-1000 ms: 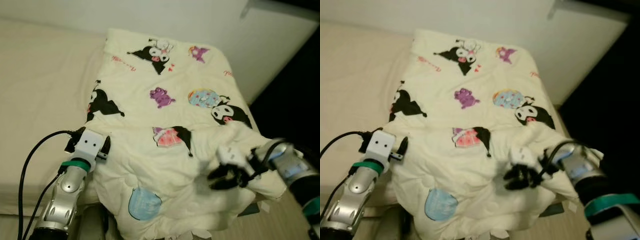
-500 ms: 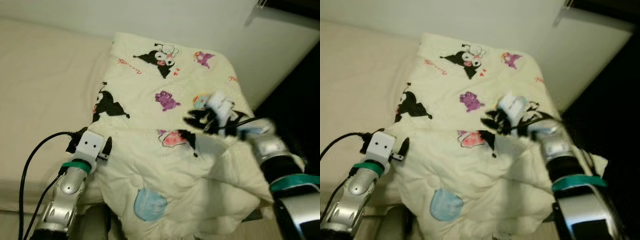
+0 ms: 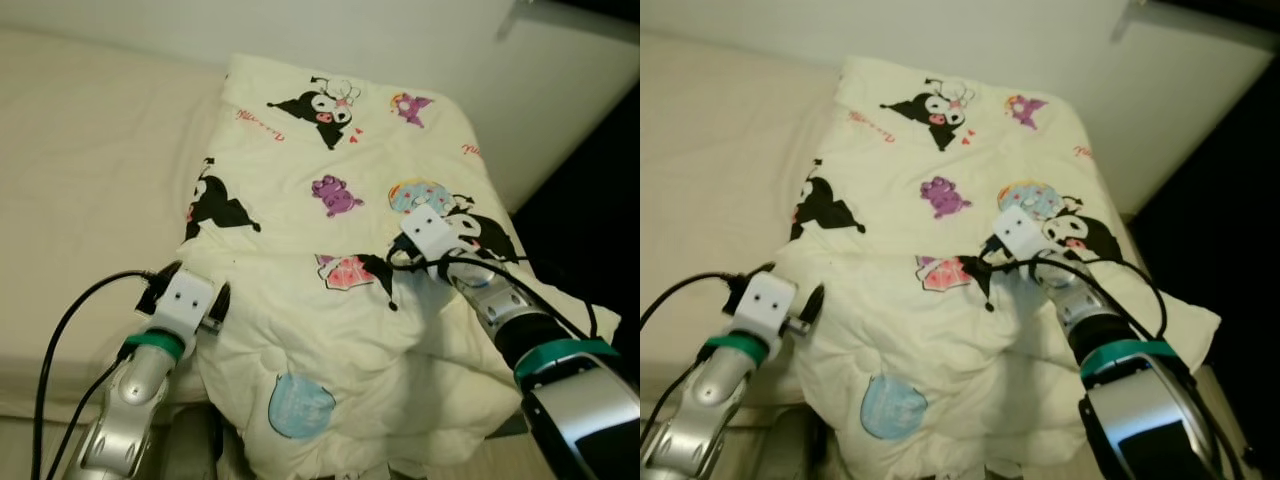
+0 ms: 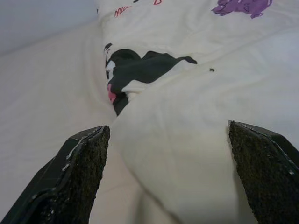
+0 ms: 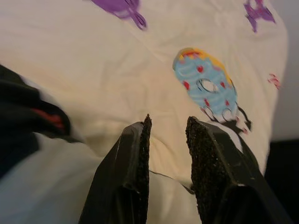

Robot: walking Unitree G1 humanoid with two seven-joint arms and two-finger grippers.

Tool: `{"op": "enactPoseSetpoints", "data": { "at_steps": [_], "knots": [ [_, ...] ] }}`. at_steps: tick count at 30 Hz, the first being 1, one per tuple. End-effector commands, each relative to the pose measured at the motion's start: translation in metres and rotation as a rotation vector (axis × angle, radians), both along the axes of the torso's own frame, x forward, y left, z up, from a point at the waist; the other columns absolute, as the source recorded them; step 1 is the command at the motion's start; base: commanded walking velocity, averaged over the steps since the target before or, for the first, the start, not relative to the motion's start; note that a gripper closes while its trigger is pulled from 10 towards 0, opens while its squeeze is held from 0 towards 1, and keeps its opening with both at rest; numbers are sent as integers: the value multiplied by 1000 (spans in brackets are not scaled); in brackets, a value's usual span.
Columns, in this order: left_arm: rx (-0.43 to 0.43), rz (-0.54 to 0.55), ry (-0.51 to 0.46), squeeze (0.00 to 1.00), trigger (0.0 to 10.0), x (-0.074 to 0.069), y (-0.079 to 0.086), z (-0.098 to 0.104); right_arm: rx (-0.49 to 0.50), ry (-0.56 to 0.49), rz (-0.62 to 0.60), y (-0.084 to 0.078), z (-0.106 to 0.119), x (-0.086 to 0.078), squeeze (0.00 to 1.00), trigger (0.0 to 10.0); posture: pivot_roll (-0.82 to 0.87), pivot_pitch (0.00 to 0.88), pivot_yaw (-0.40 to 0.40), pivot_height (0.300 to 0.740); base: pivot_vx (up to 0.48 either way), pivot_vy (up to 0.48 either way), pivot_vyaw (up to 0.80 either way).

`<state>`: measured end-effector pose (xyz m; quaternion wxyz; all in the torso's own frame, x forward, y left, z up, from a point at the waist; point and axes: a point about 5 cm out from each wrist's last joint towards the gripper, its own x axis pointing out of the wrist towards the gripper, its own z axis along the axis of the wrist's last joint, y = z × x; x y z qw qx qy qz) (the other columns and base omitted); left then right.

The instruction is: Clean up the room

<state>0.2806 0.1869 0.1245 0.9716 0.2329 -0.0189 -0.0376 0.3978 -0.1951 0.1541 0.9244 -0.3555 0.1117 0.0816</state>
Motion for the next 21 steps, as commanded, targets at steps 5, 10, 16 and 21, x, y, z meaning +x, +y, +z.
{"op": "enactPoseSetpoints", "data": {
  "at_steps": [5, 10, 16, 21],
  "knots": [
    [36, -24, 36, 0, 10000, -15, 10, 2, -154, 32, -40, -11, -20, -8, 0, 10000, 367, 173, -102, 575, 0, 0, 0],
    [51, -14, 44, 0, 10000, -13, 18, 5, -304, 259, 168, -8, -52, -24, 0, 10000, 364, 177, -93, 575, 0, 0, 0],
    [52, -58, 47, 0, 10000, -8, 8, 10, -369, 575, 410, -31, -78, -54, 0, 10000, 339, 160, -46, 575, 0, 0, 0],
    [62, -81, 39, 0, 10000, 0, 8, 17, -198, 736, 611, -81, -61, -93, 0, 10000, 311, 146, -24, 575, 0, 0, 0]
  ]
}}
